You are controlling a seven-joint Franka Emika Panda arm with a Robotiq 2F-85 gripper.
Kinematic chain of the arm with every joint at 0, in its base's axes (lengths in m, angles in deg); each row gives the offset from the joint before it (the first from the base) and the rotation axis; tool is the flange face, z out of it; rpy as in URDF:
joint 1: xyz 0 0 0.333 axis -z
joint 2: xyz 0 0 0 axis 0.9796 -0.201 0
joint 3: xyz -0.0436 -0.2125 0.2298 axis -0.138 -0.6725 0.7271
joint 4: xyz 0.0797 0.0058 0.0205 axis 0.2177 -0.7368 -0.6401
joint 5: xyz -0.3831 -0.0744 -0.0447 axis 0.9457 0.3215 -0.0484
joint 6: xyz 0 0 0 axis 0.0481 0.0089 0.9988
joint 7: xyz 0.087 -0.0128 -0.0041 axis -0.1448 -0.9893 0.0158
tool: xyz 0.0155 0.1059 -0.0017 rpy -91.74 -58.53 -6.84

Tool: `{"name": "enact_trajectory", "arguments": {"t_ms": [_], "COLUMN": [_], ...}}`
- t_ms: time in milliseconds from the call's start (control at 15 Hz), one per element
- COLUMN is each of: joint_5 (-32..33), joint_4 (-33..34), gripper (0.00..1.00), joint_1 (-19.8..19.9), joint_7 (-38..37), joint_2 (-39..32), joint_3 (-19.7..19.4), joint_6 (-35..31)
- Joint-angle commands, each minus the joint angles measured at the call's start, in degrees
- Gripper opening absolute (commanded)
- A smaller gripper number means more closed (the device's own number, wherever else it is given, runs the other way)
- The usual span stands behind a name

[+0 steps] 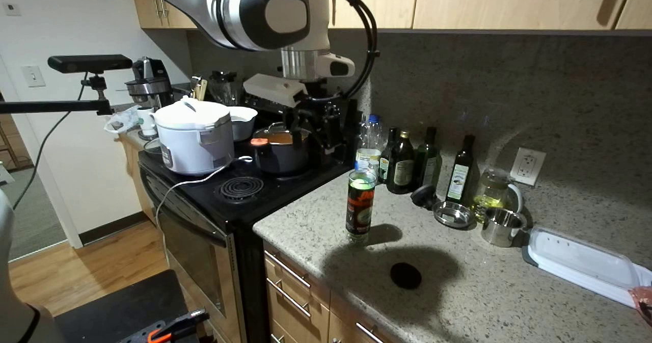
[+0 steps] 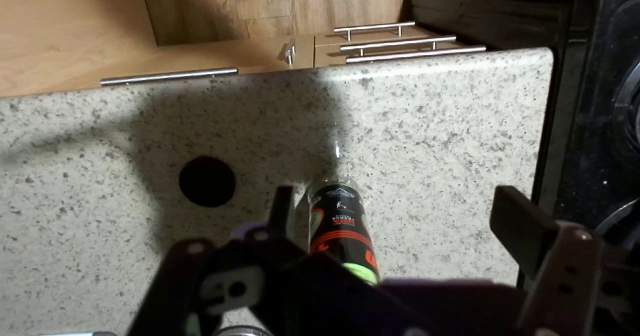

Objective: Place the container on its side

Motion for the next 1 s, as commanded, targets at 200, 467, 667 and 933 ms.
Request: {"name": "enact_trajectory", "arguments": {"t_ms": [200, 467, 667, 933], "joint_5": [4.7, 4.4, 3.7, 3.7], "joint_4": [6.9, 11.6, 9.3, 9.3], "gripper": [1.0, 1.0, 1.0, 1.0], "joint_1": [-0.2, -0.5, -0.4, -0.4], "joint_7": [0.2, 0.3, 0.0, 0.0], "joint_2": [-8.4, -12.7, -11.5, -11.4], "joint_3": [0.1, 0.1, -0.2, -0.2], "joint_6": [-3.4, -3.1, -3.3, -3.3]}}
